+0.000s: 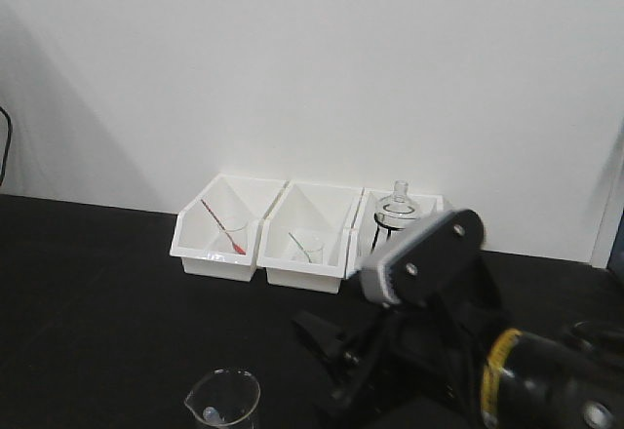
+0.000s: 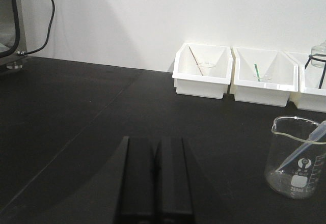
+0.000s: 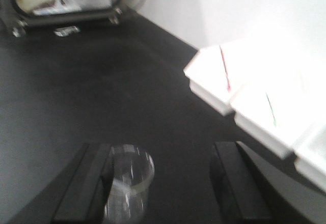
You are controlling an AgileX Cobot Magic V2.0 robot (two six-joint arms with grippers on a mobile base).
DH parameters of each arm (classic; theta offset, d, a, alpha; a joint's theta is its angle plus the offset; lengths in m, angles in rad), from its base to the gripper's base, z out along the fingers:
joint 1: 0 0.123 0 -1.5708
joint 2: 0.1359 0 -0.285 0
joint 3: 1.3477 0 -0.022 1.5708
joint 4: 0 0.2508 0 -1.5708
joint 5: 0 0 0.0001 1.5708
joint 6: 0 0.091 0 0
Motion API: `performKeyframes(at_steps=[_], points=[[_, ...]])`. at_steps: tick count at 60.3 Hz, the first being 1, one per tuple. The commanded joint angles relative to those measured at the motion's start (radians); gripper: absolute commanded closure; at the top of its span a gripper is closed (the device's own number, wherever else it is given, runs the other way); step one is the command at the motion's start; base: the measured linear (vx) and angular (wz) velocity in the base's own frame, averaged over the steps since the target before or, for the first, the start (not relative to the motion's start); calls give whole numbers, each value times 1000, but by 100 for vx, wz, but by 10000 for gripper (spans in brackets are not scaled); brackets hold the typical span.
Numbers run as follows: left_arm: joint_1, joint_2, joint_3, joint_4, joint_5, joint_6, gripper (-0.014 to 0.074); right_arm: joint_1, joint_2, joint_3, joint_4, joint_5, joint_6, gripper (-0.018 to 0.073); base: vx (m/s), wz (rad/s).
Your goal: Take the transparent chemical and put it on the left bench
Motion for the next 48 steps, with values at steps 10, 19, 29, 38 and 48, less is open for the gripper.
performKeyframes(at_steps=[10, 19, 29, 38, 48], points=[[-2, -19, 16, -1, -78, -8, 600, -9, -195, 153, 6, 9, 27, 85, 0, 0], [-2, -19, 16, -1, -78, -8, 600, -9, -241, 194, 7, 128, 27, 85, 0, 0], [-2, -19, 16, -1, -78, -8, 600, -9, -331, 202, 4, 281, 42, 107, 0, 0], [-2, -19, 16, -1, -78, -8, 600, -45, -441, 202, 163, 329, 13, 233, 0, 0], [-2, -19, 16, -1, -78, -8, 600, -286, -633, 287, 398, 257, -190, 466, 0, 0]])
